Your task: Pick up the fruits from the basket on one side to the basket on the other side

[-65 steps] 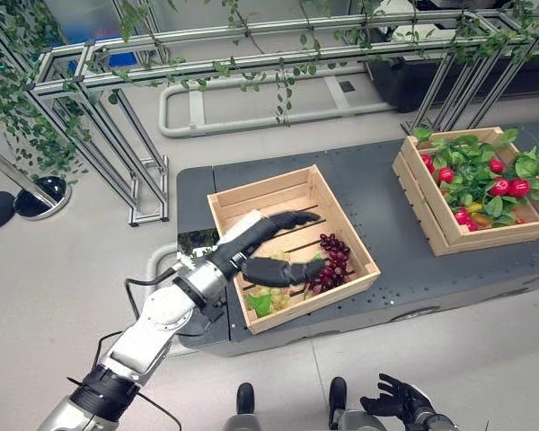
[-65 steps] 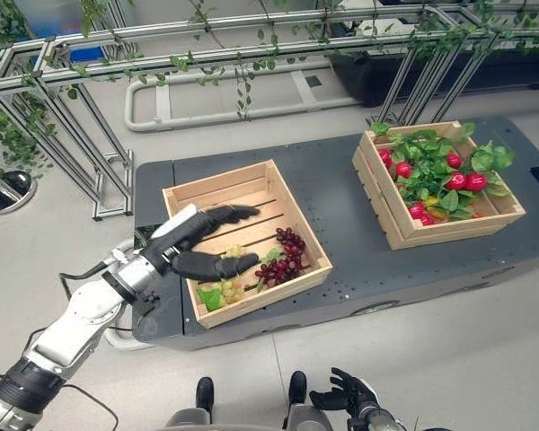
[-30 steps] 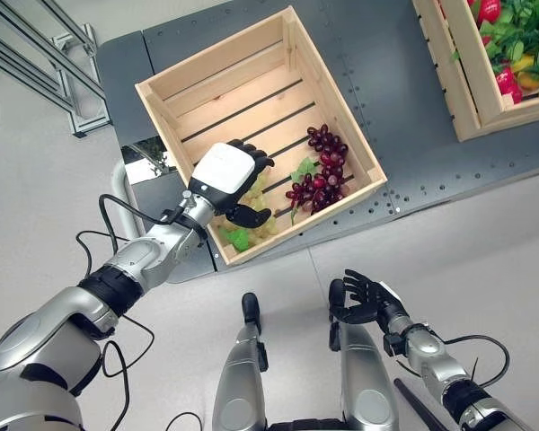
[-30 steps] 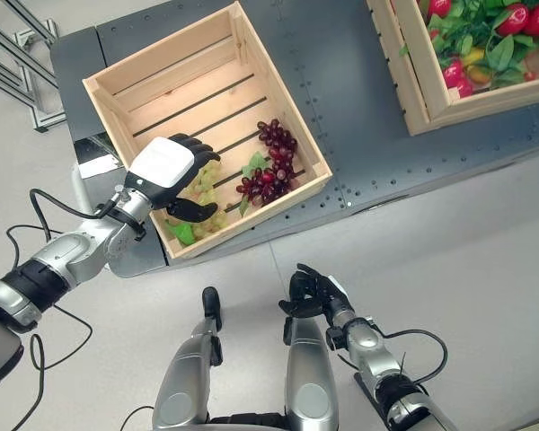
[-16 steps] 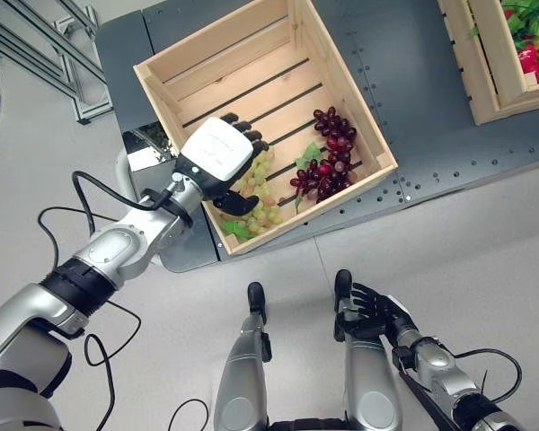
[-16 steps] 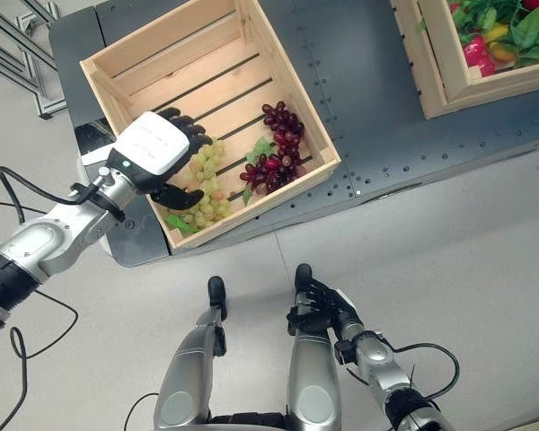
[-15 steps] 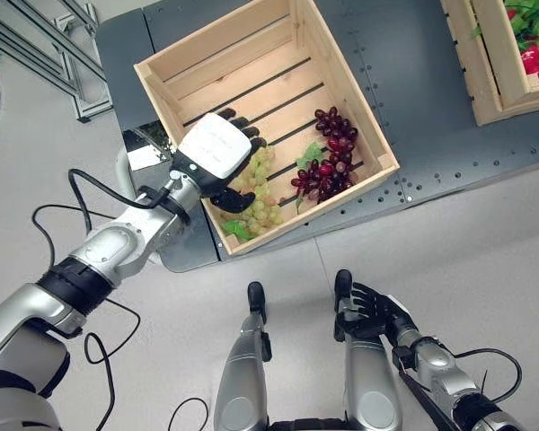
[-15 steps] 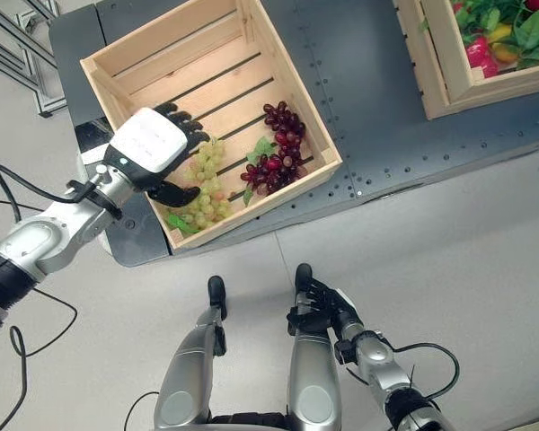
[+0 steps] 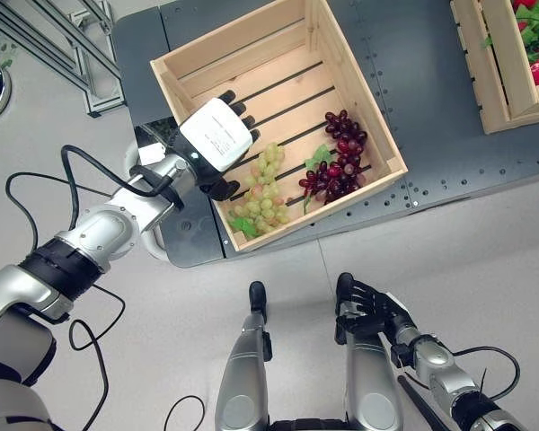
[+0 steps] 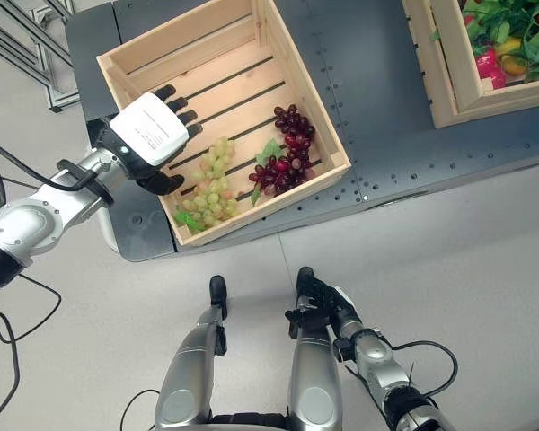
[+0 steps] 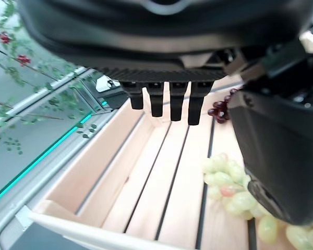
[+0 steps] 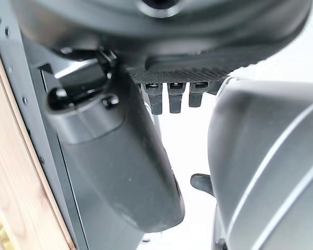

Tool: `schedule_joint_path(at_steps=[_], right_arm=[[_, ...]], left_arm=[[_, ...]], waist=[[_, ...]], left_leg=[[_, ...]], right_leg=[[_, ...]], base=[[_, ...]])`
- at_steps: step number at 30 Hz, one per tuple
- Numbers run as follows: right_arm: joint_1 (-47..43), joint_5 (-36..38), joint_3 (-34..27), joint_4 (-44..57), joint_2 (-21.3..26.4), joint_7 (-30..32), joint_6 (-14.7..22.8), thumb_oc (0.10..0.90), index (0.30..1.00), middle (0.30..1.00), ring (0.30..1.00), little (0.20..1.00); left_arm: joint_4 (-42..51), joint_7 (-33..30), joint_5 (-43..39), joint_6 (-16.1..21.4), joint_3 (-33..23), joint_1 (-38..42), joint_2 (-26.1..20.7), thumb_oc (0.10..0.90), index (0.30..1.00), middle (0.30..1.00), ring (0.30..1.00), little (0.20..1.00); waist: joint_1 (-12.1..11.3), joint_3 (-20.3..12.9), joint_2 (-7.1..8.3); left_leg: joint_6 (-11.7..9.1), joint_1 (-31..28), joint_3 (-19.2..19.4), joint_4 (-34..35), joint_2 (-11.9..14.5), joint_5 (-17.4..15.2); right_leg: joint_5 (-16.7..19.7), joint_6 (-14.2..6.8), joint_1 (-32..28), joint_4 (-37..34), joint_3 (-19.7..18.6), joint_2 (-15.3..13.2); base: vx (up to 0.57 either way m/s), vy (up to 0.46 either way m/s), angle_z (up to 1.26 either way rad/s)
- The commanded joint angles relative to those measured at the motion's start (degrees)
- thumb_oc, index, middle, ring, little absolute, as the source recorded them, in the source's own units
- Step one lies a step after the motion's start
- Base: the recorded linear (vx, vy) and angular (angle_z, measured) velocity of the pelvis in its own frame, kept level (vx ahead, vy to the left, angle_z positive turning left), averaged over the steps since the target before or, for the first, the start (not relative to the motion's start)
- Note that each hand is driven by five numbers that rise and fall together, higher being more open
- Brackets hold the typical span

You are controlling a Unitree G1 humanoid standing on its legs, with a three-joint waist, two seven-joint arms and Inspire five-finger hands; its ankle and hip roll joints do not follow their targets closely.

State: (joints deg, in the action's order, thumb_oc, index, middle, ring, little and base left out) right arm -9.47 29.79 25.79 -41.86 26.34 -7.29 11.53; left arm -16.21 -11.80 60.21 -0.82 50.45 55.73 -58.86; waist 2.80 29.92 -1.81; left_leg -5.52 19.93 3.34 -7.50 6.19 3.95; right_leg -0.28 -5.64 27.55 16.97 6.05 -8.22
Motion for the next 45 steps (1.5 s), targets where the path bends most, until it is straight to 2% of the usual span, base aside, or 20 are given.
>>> schedule_joint_path(at_steps=[1, 12, 15, 20, 26, 29, 32, 34, 40, 45], right_arm=[[-0.40, 1.65, 0.90, 3.97, -0.33, -0.31, 1.88, 0.800, 0.900, 0.900, 0.900, 0.900], [-2.65, 2.74, 2.62, 2.69, -1.20, -0.41, 2.28, 0.800, 0.900, 0.900, 0.900, 0.900], [-3.00, 2.86, 2.82, 2.64, -1.49, -0.27, 2.48, 0.800, 0.900, 0.900, 0.900, 0.900], [-3.45, 2.65, 3.39, 2.86, -1.80, -0.12, 2.64, 0.800, 0.900, 0.900, 0.900, 0.900], [-3.76, 3.08, 3.49, 2.82, -2.06, 0.01, 2.37, 0.800, 0.900, 0.900, 0.900, 0.900], [-4.13, 3.11, 3.50, 2.94, -2.11, 0.13, 2.14, 0.800, 0.900, 0.900, 0.900, 0.900], [-4.45, 2.64, 3.58, 3.16, -2.21, 0.42, 2.10, 0.800, 0.900, 0.900, 0.900, 0.900], [-4.49, 2.88, 3.73, 3.48, -1.89, 0.53, 1.99, 0.800, 0.900, 0.900, 0.900, 0.900], [-5.34, 3.03, 4.15, 2.59, -1.99, 0.94, 2.39, 0.800, 0.900, 0.900, 0.900, 0.900], [-5.02, 3.07, 4.03, 1.54, -2.31, 0.25, 3.23, 0.800, 0.900, 0.900, 0.900, 0.900]], left_arm=[[0.03, -0.88, 4.75, -1.28, -3.38, 8.99, -1.88, 0.800, 0.900, 0.900, 0.900, 0.900], [-6.96, 0.33, 9.39, 1.68, 2.96, 13.74, 4.77, 0.800, 0.900, 0.900, 0.900, 0.900], [-8.35, 0.34, 9.84, 1.80, 3.50, 14.33, 5.90, 0.800, 0.900, 0.900, 0.900, 0.900], [-11.16, -3.42, 11.39, 0.65, 3.58, 14.66, 7.42, 0.800, 0.900, 0.900, 0.900, 0.900], [-12.78, -3.16, 13.17, 3.45, 3.24, 14.58, 8.44, 0.800, 0.900, 0.900, 0.900, 0.900], [-13.39, -0.40, 13.50, 5.06, 4.20, 15.16, 8.99, 0.800, 0.900, 0.900, 0.900, 0.900], [-14.53, 11.29, 12.96, 6.89, 5.28, 15.46, 9.71, 0.800, 0.900, 0.900, 0.900, 0.900], [-14.35, 13.93, 12.47, 6.77, 6.02, 15.25, 9.60, 0.800, 0.900, 0.900, 0.900, 0.900], [-12.59, 17.51, 12.40, 4.53, 7.46, 17.38, 10.07, 0.800, 0.900, 0.900, 0.900, 0.900], [-13.91, 18.27, 13.76, 4.79, 7.46, 18.64, 10.21, 0.800, 0.900, 0.900, 0.900, 0.900]], waist=[[1.84, -0.12, 2.49], [3.38, -0.12, 3.91], [3.75, -0.12, 4.08], [4.23, -0.12, 4.58], [4.42, -0.12, 4.97], [4.60, -0.12, 5.04], [4.98, -0.12, 5.01], [5.07, -0.12, 4.98], [4.97, -0.12, 5.24], [4.88, -0.12, 5.78]], left_leg=[[1.53, 4.76, 0.90, -7.05, -1.05, -2.43], [1.41, 7.06, 1.97, -8.95, -0.31, -2.98], [1.49, 7.63, 2.14, -9.42, -0.29, -3.17], [1.54, 8.61, 2.56, -10.23, -0.07, -3.44], [1.45, 9.92, 2.26, -11.58, 0.12, -3.66], [1.42, 10.54, 2.25, -11.84, 0.11, -3.61], [1.43, 10.92, 2.61, -11.81, 0.19, -3.53], [1.34, 11.03, 2.72, -11.81, 0.27, -3.51], [1.25, 10.96, 2.95, -11.59, 0.47, -3.45], [1.29, 10.79, 2.91, -11.71, 0.52, -3.51]], right_leg=[[3.45, 0.17, -5.73, -8.24, -0.33, 0.50], [3.60, 0.36, -3.22, -7.18, -1.13, 0.89], [3.56, 0.40, -2.41, -6.73, -1.32, 0.99], [3.29, 0.57, -1.19, -5.82, -1.43, 1.15], [2.99, 0.79, 0.17, -4.51, -1.35, 1.36], [3.12, 0.75, 0.79, -4.36, -1.38, 1.31], [3.27, 0.65, 1.40, -4.37, -1.47, 1.23], [3.25, 0.68, 1.53, -4.38, -1.51, 1.25], [3.23, 0.69, 1.31, -4.68, -1.09, 1.34], [3.31, 0.66, 0.94, -4.84, -0.89, 1.56]], base=[[0.00, 0.000, 0.00], [0.00, 0.001, -0.01], [0.01, 0.007, -0.02], [0.01, 0.012, -0.03], [0.00, 0.000, 0.00], [0.00, 0.000, 0.00], [0.00, 0.000, 0.00], [0.00, 0.000, 0.00], [0.00, 0.000, 0.00], [0.00, 0.000, 0.00]])
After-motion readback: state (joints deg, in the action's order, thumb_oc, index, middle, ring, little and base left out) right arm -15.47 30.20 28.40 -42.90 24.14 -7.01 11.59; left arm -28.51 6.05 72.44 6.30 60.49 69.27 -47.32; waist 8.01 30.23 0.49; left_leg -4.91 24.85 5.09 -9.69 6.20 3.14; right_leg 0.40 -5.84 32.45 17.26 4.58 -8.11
